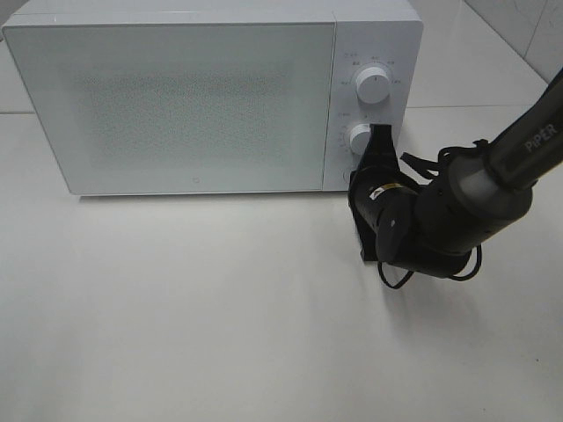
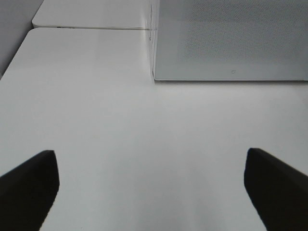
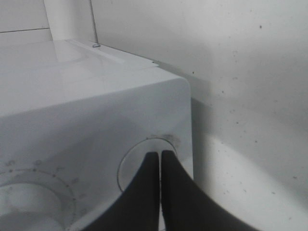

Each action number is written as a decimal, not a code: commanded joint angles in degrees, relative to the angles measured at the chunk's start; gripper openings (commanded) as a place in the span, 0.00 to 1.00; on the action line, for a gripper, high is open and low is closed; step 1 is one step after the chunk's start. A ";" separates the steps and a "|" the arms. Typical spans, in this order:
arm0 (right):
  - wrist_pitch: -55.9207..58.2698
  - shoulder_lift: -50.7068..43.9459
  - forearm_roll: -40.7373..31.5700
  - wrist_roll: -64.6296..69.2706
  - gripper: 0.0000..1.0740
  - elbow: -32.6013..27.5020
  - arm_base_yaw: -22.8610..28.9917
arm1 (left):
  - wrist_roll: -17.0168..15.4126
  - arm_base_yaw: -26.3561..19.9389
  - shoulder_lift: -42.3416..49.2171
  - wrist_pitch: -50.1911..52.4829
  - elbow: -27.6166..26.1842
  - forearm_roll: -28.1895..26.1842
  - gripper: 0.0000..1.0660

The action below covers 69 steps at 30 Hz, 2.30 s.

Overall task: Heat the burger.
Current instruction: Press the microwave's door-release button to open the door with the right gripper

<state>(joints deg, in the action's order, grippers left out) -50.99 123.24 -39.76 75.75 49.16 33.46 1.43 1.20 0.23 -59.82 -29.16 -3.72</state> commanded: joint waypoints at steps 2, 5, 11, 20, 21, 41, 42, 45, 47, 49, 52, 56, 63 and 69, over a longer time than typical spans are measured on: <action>-1.60 0.17 0.23 -1.26 0.00 1.38 -0.23 | -0.17 -0.29 1.09 0.46 0.23 -0.29 0.94; -2.75 0.29 0.06 -1.89 0.00 1.49 -0.23 | -0.17 -0.29 1.09 0.46 0.23 -0.29 0.94; -2.69 0.34 0.06 -1.89 0.00 1.55 -0.23 | -0.17 -0.29 1.09 0.46 0.23 -0.29 0.94; -2.98 0.34 0.23 -1.89 0.00 3.50 -0.23 | -0.17 -0.29 1.09 0.46 0.23 -0.29 0.94; -3.15 0.34 0.23 -1.83 0.00 3.55 -0.23 | -0.17 -0.29 1.09 0.46 0.23 -0.29 0.94; -12.66 1.32 -0.69 -3.27 0.00 8.19 -1.89 | -0.17 -0.29 1.03 0.46 0.23 -0.29 0.94; -13.41 1.72 -0.11 -3.78 0.00 9.00 -2.06 | -0.17 -0.29 1.03 0.46 0.23 -0.29 0.94; -14.21 2.35 0.29 -3.78 0.00 10.43 -2.23 | -0.17 -0.29 1.03 0.46 0.23 -0.29 0.94; -16.10 3.15 -0.17 -4.47 0.00 12.20 -2.23 | -0.17 -0.29 1.03 0.46 0.23 -0.29 0.94; -16.21 3.21 -1.09 -5.67 0.00 12.61 -2.23 | -0.17 -0.29 1.03 0.46 0.23 -0.29 0.94; -16.62 3.21 -1.32 -6.82 0.00 12.83 -2.23 | -0.17 -0.29 1.03 0.46 0.23 -0.29 0.94; -16.62 3.21 -1.38 -7.22 0.00 12.83 -2.23 | -0.17 -0.29 1.03 0.46 0.23 -0.29 0.94; -15.93 3.21 -1.26 -7.28 0.00 12.83 -2.23 | -0.17 -0.29 1.03 0.46 0.23 -0.29 0.94; -14.32 2.58 -0.97 -7.28 0.00 12.72 -2.12 | -0.17 -0.29 1.03 0.46 0.23 -0.29 0.94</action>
<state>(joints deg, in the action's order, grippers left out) -52.08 127.31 -47.78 68.81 56.61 34.26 1.43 1.20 0.23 -59.82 -29.16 -3.72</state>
